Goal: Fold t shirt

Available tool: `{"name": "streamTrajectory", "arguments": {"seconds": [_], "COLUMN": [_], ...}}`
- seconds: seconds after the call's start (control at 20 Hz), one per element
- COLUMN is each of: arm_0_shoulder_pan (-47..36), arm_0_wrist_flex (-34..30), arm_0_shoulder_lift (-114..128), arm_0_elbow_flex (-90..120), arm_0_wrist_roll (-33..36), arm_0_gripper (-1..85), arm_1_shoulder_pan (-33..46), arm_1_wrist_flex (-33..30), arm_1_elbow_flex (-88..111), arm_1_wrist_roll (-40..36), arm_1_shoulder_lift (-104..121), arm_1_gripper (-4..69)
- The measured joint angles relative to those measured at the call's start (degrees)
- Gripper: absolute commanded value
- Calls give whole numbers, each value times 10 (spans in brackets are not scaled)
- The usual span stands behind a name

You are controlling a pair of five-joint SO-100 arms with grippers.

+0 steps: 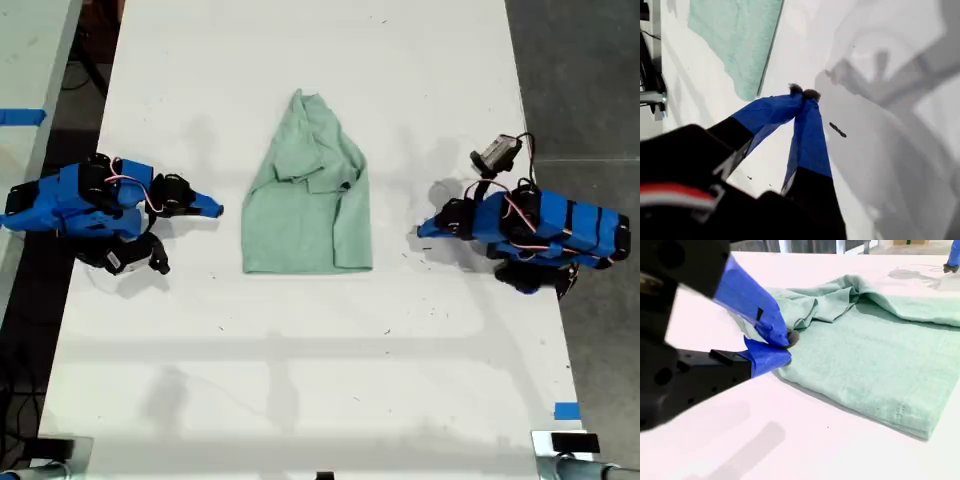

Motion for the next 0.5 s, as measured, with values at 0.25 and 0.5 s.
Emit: {"name": "streamTrajectory", "arguments": {"seconds": [0.25, 0.5], "arm_0_shoulder_pan": [0, 0], "arm_0_wrist_flex": [0, 0], "arm_0_shoulder_lift": [0, 0], "arm_0_elbow_flex": [0, 0], "arm_0_wrist_roll": [0, 0], "arm_0_gripper": [-1, -1], "arm_1_shoulder_pan": [4, 5], "arm_1_wrist_flex": [0, 0], "arm_1_elbow_flex": [0, 0], "arm_1_wrist_roll": [0, 4], "arm_1_shoulder_lift": [0, 0], "arm_1_gripper": [-1, -1]}}
